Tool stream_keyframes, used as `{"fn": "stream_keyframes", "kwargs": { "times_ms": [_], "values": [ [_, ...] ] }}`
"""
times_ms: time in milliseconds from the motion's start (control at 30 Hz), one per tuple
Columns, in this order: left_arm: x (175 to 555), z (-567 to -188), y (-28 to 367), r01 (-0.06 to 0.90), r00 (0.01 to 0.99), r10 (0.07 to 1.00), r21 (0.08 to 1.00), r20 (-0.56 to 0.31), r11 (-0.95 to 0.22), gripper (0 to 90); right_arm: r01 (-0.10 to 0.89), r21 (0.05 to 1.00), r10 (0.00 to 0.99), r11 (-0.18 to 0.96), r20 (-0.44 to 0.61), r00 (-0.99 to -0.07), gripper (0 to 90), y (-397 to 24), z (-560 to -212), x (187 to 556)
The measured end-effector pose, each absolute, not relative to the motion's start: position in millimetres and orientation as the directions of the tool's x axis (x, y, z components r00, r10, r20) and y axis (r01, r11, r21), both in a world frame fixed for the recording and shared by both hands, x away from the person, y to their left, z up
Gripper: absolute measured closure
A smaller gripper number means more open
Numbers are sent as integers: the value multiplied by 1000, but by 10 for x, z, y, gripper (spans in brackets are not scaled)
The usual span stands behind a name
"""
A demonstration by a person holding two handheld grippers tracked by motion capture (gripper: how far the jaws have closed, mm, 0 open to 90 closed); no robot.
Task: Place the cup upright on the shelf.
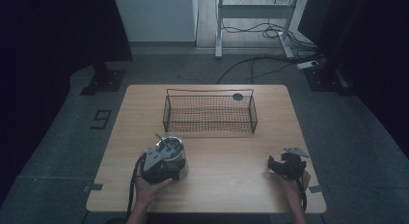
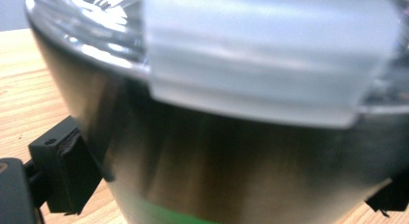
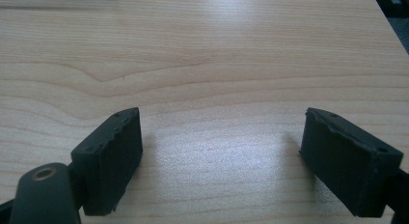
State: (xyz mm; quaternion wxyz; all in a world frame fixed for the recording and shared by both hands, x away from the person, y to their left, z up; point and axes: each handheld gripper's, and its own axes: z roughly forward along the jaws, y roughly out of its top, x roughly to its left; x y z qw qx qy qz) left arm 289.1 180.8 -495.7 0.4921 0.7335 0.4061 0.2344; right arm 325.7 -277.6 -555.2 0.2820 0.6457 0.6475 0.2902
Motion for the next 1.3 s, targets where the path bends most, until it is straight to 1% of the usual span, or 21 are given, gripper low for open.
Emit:
{"fn": "stream_keyframes", "kwargs": {
  "times_ms": [200,567,767,1300],
  "values": [
    [2905,-4921,1853,368,548,833,916,-75,-160,37,673,740,1000,-2,10,-7,144,-2776,-5552,3257],
    [2974,-4735,1913,370,526,844,921,-100,-122,37,673,740,1000,-1,9,-8,146,-2776,-5552,3257],
    [3003,-4621,1921,357,524,848,925,-85,-128,38,673,740,1000,-1,9,-8,147,-2776,-5552,3257],
    [3095,-4336,1913,333,530,844,935,-78,-122,38,672,740,1000,0,9,-10,150,-2776,-5551,3256]
  ]
}}
